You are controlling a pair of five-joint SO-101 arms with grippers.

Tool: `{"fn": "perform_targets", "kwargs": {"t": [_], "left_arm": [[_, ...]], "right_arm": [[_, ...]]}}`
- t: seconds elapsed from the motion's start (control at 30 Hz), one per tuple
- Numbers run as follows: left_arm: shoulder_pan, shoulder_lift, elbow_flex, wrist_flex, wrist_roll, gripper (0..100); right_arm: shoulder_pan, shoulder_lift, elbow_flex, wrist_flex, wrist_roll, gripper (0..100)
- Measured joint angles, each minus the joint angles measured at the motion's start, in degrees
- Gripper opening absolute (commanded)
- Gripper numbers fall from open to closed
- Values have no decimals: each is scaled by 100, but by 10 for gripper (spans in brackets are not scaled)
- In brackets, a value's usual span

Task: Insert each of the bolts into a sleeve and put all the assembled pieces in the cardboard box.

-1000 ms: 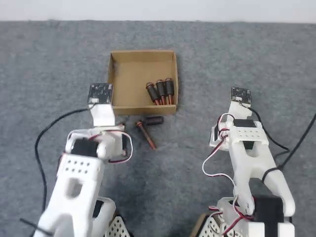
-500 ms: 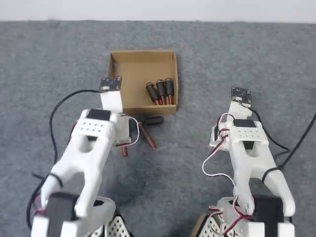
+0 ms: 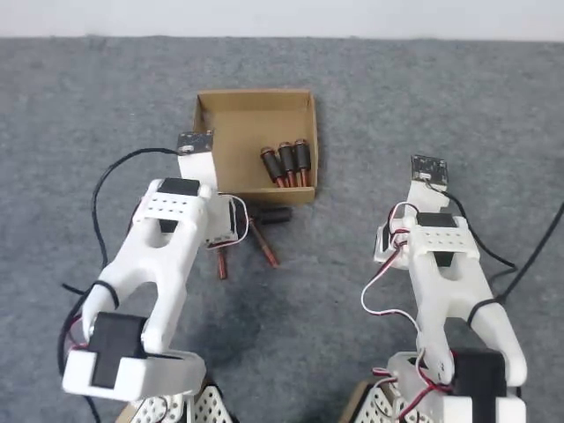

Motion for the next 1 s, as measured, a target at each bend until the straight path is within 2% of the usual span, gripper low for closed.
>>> {"fn": "perform_targets", "kwargs": {"t": [0.2, 0.47, 0.7, 1.0], "left_arm": [[-149, 53, -18, -26, 26, 123], [-79, 53, 290, -756, 229, 123], [-88, 123, 290, -809, 352, 122], [-62, 1248, -422, -554, 563, 119]], "right_arm": [[0, 0, 0, 0, 26, 7], [0, 0, 0, 0, 26, 7], [0, 0, 0, 0, 26, 7], [0, 0, 0, 0, 26, 7]]}}
